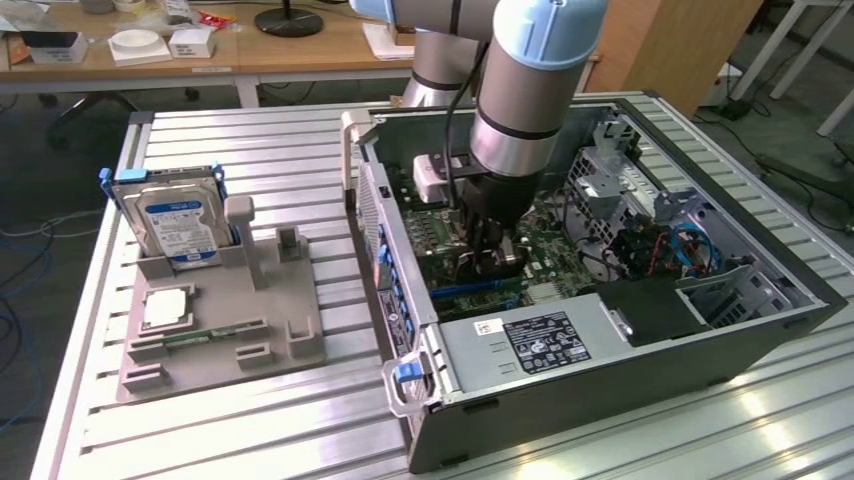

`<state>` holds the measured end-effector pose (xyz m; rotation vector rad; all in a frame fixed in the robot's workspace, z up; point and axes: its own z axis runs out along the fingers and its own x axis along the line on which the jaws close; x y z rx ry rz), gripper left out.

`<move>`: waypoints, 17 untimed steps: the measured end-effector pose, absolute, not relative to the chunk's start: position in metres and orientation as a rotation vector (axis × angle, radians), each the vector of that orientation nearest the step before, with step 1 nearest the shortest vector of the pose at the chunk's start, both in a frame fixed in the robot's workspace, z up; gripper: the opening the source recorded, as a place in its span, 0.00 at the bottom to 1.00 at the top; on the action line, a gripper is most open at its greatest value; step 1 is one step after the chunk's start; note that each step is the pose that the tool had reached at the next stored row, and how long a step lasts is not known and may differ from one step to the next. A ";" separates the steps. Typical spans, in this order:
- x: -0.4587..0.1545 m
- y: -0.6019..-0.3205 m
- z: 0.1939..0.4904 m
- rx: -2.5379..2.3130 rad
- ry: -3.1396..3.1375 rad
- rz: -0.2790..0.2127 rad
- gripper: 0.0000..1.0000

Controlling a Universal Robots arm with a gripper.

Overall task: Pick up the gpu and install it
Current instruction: 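Insert the gpu into the slot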

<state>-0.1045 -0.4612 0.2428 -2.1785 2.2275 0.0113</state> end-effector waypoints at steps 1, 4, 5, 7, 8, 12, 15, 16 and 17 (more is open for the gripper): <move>-0.105 -0.461 0.242 -2.179 2.227 0.011 0.27; -0.105 -0.461 0.242 -2.179 2.228 0.011 0.27; -0.105 -0.461 0.242 -2.179 2.228 0.011 0.27; -0.105 -0.461 0.242 -2.179 2.227 0.011 0.27; -0.105 -0.461 0.242 -2.179 2.227 0.011 0.27; -0.105 -0.461 0.241 -2.179 2.227 0.011 0.27; -0.105 -0.461 0.240 -2.179 2.227 0.011 0.27; -0.105 -0.461 0.240 -2.178 2.227 0.011 0.27; -0.105 -0.461 0.239 -2.178 2.227 0.011 0.27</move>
